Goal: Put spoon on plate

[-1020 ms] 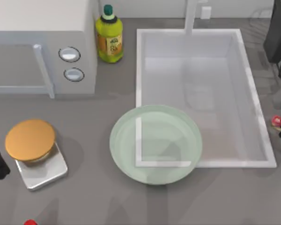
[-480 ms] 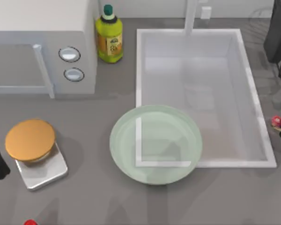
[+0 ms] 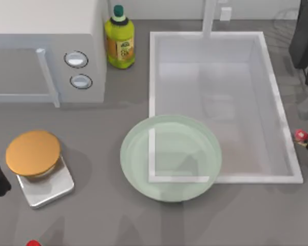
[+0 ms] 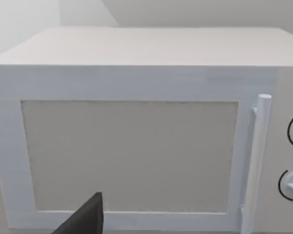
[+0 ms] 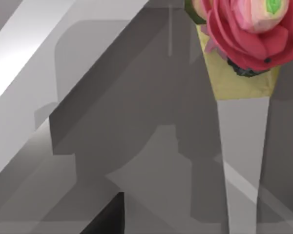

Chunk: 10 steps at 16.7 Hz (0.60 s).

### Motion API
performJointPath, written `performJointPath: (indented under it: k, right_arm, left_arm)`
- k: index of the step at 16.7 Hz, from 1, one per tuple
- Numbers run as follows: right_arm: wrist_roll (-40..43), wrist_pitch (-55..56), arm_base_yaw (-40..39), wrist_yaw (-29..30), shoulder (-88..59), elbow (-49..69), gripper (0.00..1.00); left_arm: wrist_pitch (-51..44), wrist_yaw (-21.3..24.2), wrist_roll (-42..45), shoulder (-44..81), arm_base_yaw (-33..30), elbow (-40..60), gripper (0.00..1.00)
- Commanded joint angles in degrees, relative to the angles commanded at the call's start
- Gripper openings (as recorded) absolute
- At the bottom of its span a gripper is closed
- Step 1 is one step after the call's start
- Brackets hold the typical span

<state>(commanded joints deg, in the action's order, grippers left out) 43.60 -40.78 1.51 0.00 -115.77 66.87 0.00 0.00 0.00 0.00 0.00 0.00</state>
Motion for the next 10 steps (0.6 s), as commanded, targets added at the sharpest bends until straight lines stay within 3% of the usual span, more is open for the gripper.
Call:
performJointPath:
  k: [5, 10]
  right_arm:
    - [-1.0, -5.4, 0.0, -1.2, 4.0, 2.6, 0.00]
    - [-0.7, -18.8, -0.1, -1.3, 8.0, 10.5, 0.00]
  left_arm:
    - [0.0, 0.0, 0.0, 0.0, 0.0, 0.0, 1.00]
    - [0.0, 0.0, 0.0, 0.0, 0.0, 0.0, 1.00]
